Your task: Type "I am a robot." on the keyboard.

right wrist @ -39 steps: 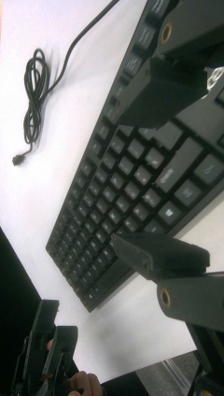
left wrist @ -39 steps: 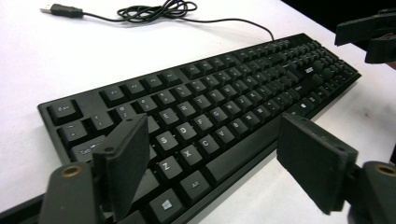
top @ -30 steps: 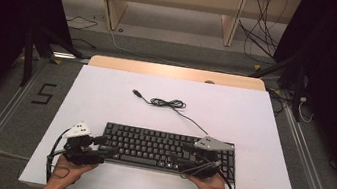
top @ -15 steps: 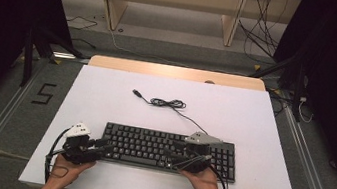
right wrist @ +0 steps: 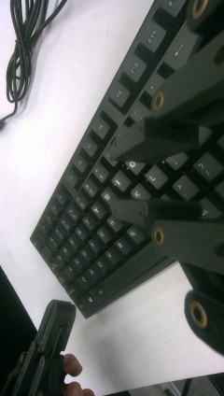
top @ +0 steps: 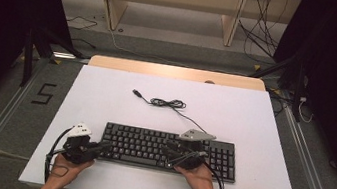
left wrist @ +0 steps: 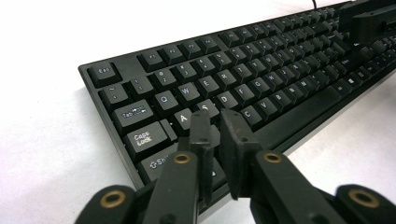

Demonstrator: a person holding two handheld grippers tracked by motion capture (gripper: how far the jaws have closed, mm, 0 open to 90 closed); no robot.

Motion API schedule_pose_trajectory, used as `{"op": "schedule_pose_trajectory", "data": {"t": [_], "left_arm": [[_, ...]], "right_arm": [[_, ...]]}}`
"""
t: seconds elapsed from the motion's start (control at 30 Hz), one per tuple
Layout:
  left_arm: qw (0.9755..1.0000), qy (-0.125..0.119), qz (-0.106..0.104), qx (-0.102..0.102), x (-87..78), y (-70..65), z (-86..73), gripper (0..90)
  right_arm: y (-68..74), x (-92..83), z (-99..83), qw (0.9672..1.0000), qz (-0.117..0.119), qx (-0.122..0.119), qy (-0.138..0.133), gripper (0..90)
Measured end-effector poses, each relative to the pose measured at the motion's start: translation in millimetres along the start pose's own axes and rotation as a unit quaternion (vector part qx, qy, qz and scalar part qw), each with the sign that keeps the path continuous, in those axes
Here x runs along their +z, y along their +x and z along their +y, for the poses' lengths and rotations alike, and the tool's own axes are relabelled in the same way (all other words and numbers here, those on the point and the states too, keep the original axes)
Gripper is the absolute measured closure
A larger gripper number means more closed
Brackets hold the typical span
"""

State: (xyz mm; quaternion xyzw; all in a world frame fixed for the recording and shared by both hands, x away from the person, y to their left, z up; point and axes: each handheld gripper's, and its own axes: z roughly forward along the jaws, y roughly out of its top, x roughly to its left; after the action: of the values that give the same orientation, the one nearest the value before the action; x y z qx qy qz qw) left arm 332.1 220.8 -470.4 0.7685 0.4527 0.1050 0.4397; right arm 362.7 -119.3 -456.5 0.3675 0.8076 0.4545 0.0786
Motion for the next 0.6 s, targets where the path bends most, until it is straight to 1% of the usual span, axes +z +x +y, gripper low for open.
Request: {"op": "schedule_pose_trajectory", "data": {"t": [0.17, 0.2, 0.6], "left_arm": [[1.0000, 0.004, 0.002, 0.001, 0.6, 1.2, -0.1, 87.2], [1.0000, 0.004, 0.002, 0.002, 0.7, 1.4, -0.1, 88.0], [0.9999, 0.009, 0.005, -0.001, 2.6, 3.9, -0.1, 88.8]], "right_arm": [[1.4, 6.3, 1.7, 1.0000, 0.000, -0.003, 0.006, 78.8], [1.6, 9.1, 2.1, 1.0000, -0.002, -0.002, 0.009, 81.5], [1.6, 20.8, 6.0, 0.9998, -0.010, -0.002, 0.018, 90.0]]}}
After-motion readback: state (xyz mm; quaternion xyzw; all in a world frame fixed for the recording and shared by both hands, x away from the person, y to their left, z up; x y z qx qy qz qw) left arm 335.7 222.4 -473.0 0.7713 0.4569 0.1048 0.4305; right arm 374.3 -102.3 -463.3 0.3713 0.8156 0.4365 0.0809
